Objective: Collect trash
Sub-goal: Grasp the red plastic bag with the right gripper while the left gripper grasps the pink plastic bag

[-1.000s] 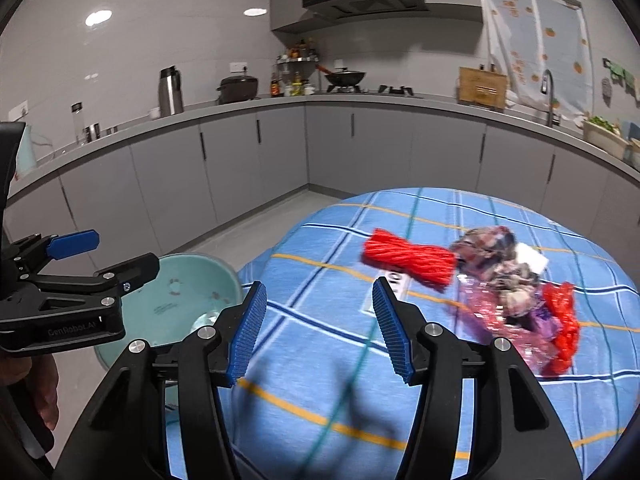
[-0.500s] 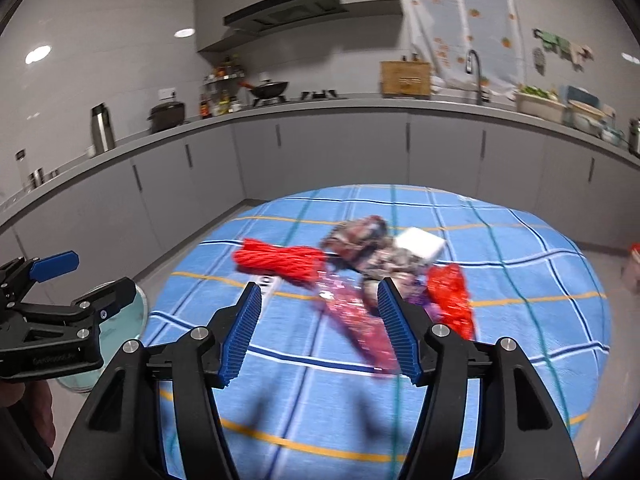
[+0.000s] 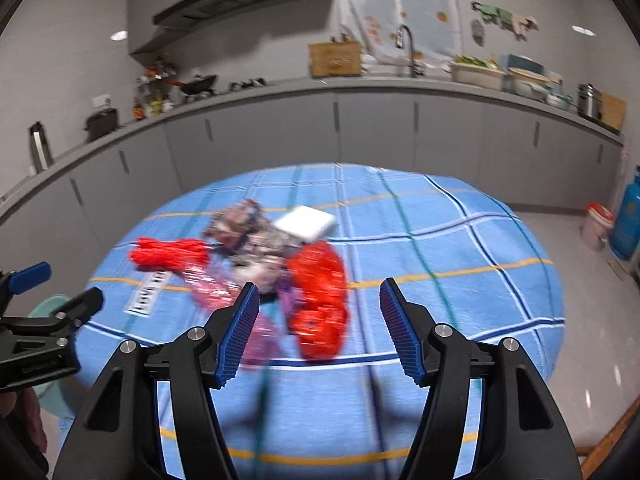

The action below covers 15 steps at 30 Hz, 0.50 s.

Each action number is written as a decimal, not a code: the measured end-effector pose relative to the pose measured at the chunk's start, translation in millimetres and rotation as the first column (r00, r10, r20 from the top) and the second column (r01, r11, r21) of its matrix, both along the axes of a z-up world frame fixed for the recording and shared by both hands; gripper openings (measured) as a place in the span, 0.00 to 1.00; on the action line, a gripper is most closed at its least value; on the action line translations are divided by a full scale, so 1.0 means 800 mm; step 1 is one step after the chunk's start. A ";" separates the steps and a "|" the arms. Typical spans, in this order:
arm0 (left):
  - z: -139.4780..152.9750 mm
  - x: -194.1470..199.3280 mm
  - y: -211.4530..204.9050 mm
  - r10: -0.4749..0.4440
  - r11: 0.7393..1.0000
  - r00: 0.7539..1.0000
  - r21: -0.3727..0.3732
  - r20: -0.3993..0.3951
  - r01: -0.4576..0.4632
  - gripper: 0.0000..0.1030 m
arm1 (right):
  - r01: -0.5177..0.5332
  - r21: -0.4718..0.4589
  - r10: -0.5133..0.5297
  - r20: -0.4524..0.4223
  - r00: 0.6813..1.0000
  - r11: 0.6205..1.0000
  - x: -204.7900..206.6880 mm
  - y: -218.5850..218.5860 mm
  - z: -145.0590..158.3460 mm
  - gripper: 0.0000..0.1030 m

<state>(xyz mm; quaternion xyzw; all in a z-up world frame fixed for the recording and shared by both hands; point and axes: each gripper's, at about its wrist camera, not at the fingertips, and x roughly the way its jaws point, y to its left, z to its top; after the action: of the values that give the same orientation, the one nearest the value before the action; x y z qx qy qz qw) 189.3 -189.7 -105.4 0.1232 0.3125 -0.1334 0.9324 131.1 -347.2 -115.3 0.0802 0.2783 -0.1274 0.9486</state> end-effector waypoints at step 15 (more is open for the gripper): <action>-0.024 0.025 -0.051 -0.041 0.999 0.998 0.010 -0.041 0.042 0.95 | 0.014 0.021 -0.011 -0.168 0.986 1.000 0.046 -0.026 -0.038 0.59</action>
<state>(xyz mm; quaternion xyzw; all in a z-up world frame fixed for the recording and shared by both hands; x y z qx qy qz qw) 209.0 -230.3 -124.4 0.1321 0.3297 -0.1534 0.9221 168.1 -368.0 -145.9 0.0813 0.3581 -0.1367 0.9200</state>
